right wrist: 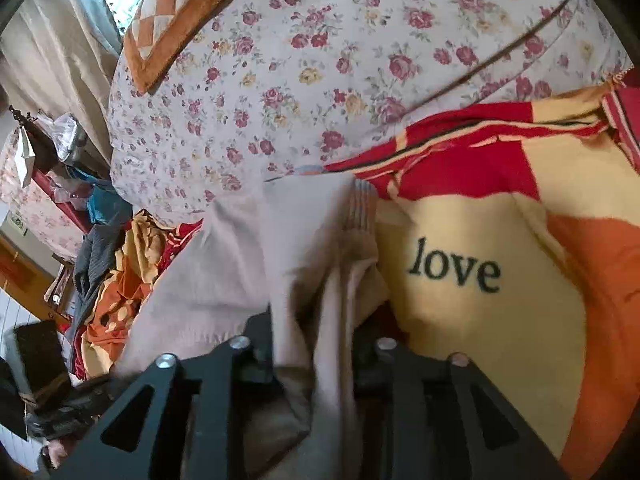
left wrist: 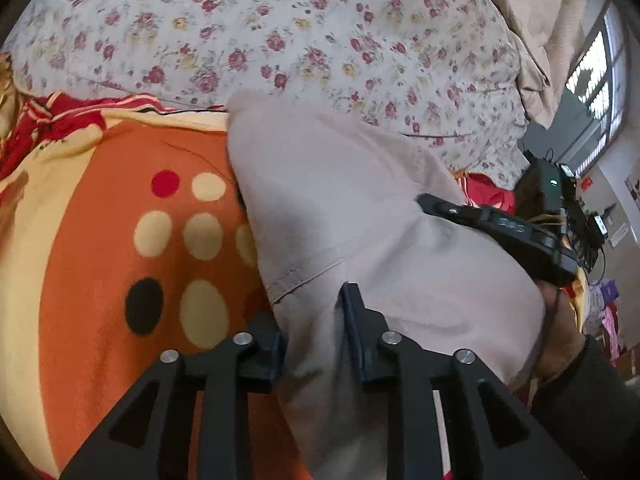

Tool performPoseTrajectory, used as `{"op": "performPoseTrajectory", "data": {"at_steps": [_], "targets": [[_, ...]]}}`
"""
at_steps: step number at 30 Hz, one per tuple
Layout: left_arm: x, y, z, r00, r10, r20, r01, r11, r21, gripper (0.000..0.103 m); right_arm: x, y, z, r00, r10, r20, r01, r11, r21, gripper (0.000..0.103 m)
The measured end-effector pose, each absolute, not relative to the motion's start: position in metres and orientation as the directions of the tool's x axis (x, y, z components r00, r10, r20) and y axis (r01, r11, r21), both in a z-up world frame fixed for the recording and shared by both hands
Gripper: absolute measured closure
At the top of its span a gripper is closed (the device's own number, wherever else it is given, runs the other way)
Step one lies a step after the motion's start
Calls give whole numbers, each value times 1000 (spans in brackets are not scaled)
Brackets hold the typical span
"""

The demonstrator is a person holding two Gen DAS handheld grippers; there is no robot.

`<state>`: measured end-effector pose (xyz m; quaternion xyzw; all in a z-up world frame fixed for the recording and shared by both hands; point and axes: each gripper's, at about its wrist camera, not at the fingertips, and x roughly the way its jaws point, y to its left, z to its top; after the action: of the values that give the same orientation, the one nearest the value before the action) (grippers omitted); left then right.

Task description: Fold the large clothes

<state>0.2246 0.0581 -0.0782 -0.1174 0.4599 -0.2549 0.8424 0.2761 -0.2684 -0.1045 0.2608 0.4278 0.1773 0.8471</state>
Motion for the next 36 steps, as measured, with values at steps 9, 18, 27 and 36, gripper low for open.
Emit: {"op": "performPoseTrajectory", "data": {"at_steps": [9,18,27,36], "targets": [[168,79,-35,617,-477,-626,304,878,-369,89,180,-261,-5,709,316,-630,-134,938,320,65],[136,47,-55,533,-474,-701,346,878,-331,89,135,-180,-32,637,249,-730,-237,964,122,87],[142,50,-79,504,-425,-752,291,903,-315,91,128,-198,-78,451,340,-826,-140,940,310,90],[154,62,-21,620,-490,-613,304,870,-388,90,150,-197,12,695,186,-695,-82,980,180,90]]}}
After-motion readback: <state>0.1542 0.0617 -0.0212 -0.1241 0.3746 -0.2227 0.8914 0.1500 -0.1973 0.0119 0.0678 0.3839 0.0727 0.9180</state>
